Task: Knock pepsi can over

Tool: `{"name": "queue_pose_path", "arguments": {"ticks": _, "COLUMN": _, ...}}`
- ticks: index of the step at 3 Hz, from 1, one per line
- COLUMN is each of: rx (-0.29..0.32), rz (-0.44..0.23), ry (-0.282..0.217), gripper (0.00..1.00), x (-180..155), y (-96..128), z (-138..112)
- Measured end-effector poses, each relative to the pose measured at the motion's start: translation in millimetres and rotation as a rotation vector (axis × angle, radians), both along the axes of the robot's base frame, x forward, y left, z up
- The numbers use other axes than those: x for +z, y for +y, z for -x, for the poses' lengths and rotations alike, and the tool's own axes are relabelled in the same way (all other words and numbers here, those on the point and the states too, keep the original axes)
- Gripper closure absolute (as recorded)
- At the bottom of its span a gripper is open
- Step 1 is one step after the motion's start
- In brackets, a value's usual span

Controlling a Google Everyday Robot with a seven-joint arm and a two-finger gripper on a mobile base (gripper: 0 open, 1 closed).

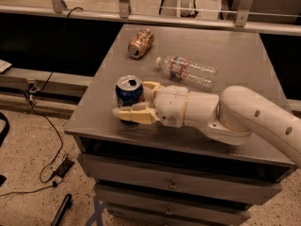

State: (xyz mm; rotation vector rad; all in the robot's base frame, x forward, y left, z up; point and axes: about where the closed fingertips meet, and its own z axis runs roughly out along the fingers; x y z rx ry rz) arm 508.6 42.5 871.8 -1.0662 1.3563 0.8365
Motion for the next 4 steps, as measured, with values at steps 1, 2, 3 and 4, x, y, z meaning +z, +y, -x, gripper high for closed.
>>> {"name": "queue_pose_path", "arguments": {"ticks": 1, "rx": 0.004, "rz": 0.000, "ry": -0.001, "gripper": 0.65, "x": 0.7, "y": 2.2, "z": 0.8}}
{"name": "queue_pose_path", "arguments": {"ticks": 2, "rx": 0.008, "rz": 0.001, "ry": -0.002, "gripper": 0.88, "x": 1.3, "y": 4.2, "z": 1.5}}
{"name": "queue_pose_path", "arguments": {"ticks": 3, "rx": 0.011, "rz": 0.001, "ry": -0.003, "gripper": 1.00, "x": 1.9, "y": 6.1, "z": 2.2}}
{"name": "queue_pose_path", "arguments": {"ticks": 4, "rx": 0.029, "rz": 0.042, "ry": 0.020, "gripper": 1.00, "x": 9.6, "y": 3.6, "z": -2.6}}
